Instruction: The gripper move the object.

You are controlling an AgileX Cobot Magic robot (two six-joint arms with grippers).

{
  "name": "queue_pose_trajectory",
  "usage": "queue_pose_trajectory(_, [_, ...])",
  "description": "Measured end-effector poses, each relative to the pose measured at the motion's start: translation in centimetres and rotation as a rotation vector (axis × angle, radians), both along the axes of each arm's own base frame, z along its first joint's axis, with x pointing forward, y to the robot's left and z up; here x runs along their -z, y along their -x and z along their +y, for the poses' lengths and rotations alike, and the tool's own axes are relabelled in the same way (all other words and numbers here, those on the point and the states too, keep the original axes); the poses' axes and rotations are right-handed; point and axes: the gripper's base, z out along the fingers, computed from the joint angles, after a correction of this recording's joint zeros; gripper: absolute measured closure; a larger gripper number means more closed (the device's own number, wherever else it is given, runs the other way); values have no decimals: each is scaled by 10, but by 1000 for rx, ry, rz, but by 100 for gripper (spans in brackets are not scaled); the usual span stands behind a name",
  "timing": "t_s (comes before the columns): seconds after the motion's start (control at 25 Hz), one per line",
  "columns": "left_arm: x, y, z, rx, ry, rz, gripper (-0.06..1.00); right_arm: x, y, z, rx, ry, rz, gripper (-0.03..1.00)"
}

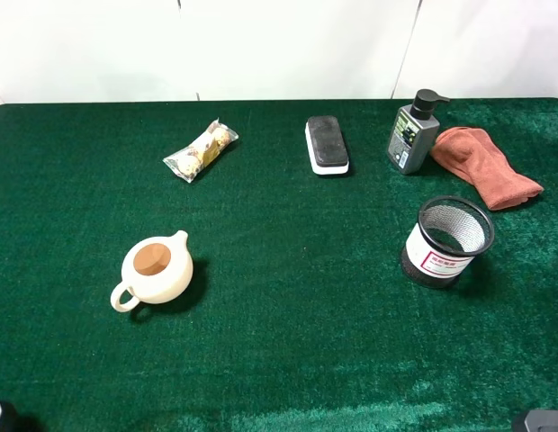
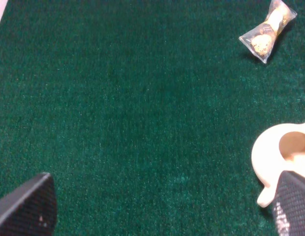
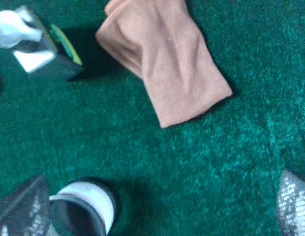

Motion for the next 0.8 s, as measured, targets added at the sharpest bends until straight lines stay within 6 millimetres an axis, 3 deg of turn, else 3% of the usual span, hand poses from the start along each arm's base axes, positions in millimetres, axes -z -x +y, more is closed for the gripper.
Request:
queue_pose_trajectory(0.36, [0, 0, 0, 0, 0, 0, 6, -32, 81, 10, -1, 15, -157, 27])
queue_pose_trajectory(0.8, [0, 0, 0, 0, 0, 0, 6, -31, 160, 20, 15, 18, -290, 27])
